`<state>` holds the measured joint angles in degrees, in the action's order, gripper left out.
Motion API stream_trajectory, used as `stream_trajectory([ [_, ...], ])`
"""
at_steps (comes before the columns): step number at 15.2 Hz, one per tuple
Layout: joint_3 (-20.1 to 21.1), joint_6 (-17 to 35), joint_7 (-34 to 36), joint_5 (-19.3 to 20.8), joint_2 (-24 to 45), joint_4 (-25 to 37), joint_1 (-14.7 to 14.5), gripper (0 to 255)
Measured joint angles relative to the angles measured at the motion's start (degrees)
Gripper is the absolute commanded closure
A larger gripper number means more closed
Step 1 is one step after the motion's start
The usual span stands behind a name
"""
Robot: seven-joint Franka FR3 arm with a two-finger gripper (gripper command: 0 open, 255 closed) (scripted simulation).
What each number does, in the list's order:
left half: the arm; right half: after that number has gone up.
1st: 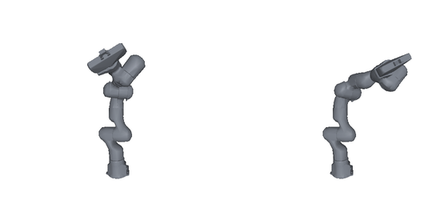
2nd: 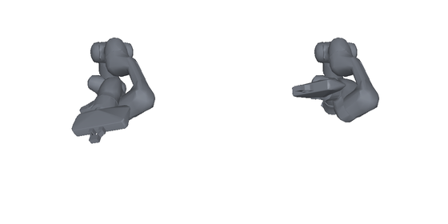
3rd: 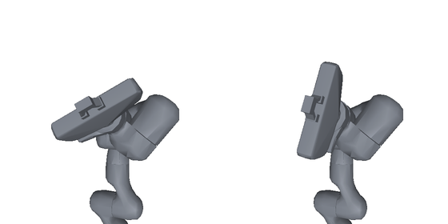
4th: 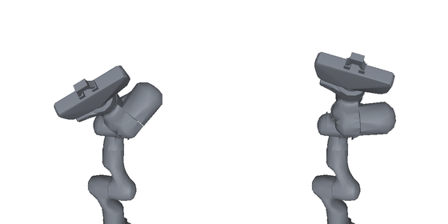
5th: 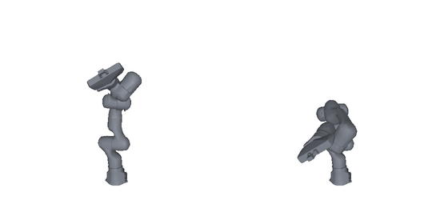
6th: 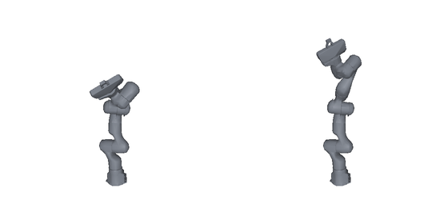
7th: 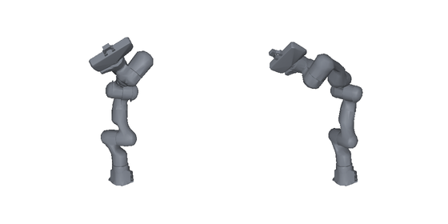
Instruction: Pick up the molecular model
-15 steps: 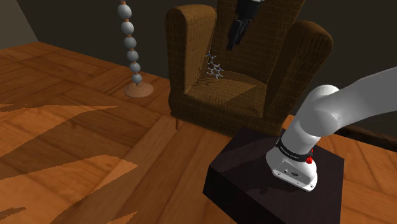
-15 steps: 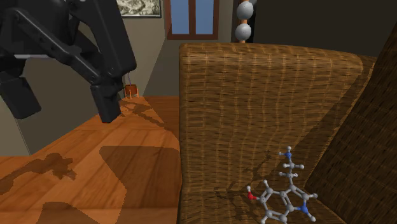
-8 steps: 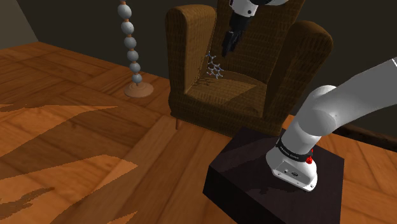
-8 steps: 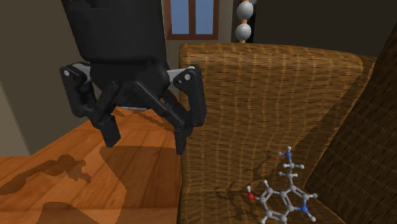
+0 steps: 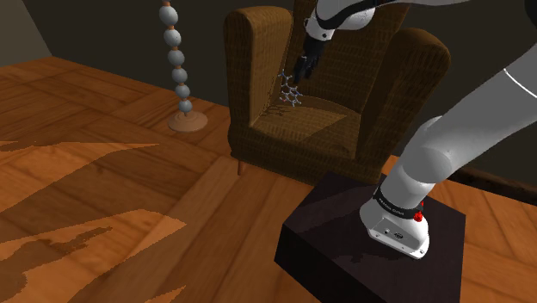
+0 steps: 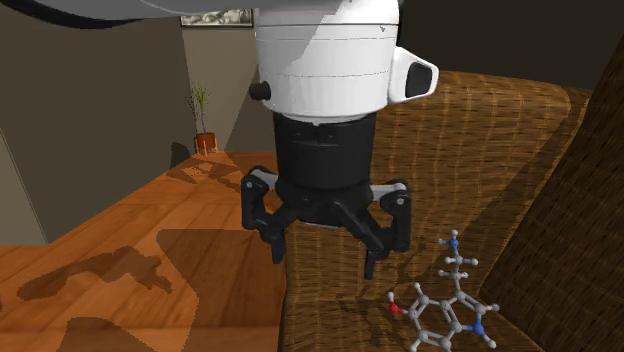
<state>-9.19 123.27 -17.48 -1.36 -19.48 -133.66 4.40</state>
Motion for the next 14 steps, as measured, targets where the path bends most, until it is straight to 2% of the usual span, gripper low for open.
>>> stream_trajectory([
  [5,-3.3,5.7,-3.9,-2.3,8.9,3.1,0.9,0],
  [9,-5.5,10.6,-8.0,-5.8,17.1,6.1,1.8,0],
  [14,-7.0,12.8,-13.0,-11.2,27.1,13.2,3.8,0],
])
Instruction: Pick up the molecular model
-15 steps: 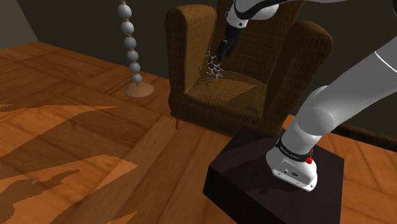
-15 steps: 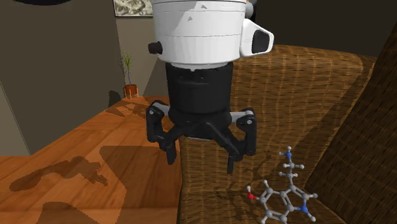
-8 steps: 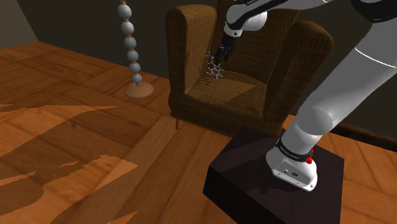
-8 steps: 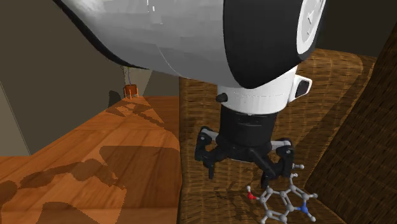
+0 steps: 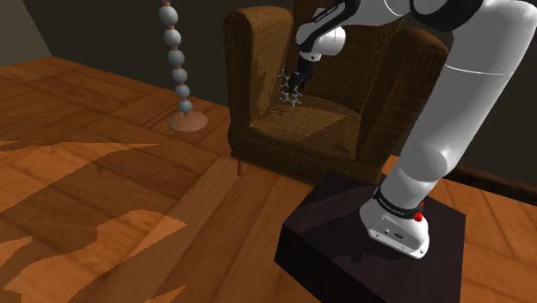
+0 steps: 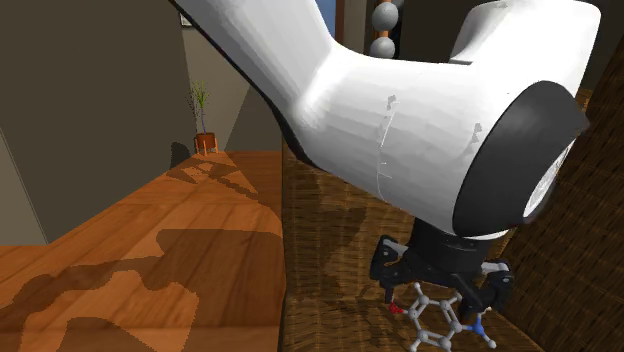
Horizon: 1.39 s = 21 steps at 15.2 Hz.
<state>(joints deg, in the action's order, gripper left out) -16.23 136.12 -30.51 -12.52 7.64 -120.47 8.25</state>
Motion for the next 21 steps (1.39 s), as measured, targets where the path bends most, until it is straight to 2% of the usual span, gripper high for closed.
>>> stream_trajectory([
  [3,-0.1,1.4,-2.4,-2.7,4.5,2.6,1.4,0],
  [10,0.7,5.6,-4.7,-5.4,8.5,2.1,2.1,0],
  [11,0.8,5.8,-4.9,-5.6,8.6,2.0,2.2,255],
  [21,0.8,6.0,-5.0,-5.7,8.8,2.0,2.3,255],
])
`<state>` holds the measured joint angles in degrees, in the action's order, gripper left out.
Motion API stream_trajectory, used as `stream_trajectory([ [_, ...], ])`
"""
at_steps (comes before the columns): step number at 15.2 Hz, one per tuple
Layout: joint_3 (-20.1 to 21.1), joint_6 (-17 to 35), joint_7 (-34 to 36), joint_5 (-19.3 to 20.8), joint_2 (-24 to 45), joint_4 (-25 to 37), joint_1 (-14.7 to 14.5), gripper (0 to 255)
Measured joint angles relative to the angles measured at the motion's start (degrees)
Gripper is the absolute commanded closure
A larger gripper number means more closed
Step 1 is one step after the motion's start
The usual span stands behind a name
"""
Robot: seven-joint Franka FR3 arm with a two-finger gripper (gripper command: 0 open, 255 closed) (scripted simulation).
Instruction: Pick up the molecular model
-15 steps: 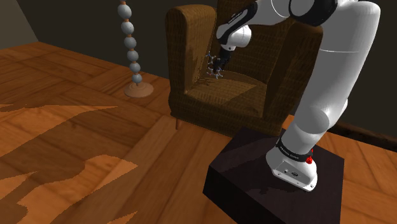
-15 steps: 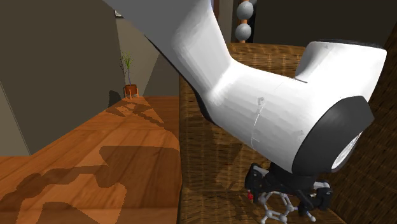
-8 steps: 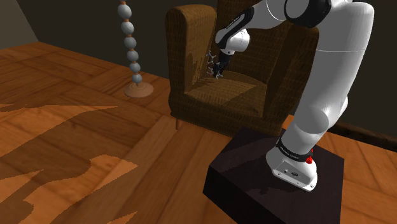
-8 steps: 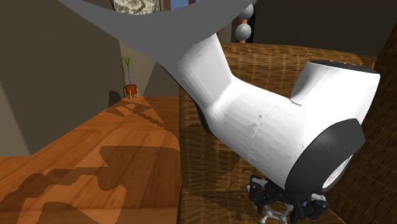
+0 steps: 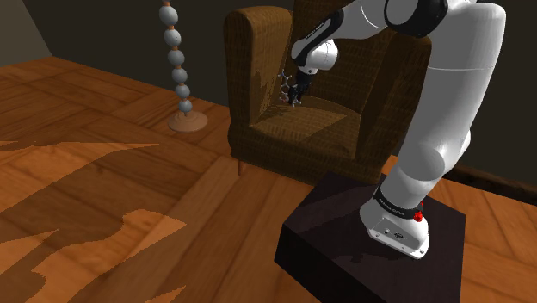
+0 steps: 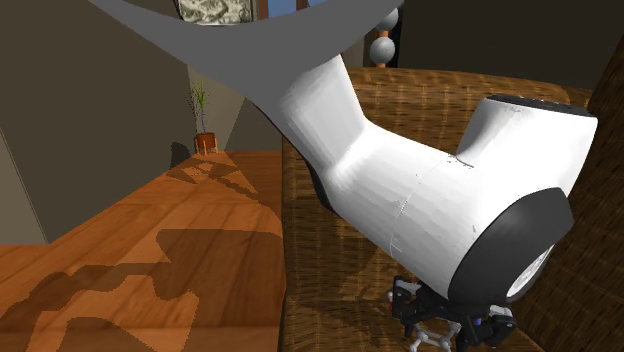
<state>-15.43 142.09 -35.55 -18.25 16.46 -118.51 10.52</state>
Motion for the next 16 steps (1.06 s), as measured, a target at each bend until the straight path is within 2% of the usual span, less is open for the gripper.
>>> stream_trajectory([
  [4,-0.5,-2.0,1.0,1.2,-1.5,0.0,-0.3,255],
  [16,-2.4,-13.6,4.3,4.8,-6.1,3.3,-1.0,255],
])
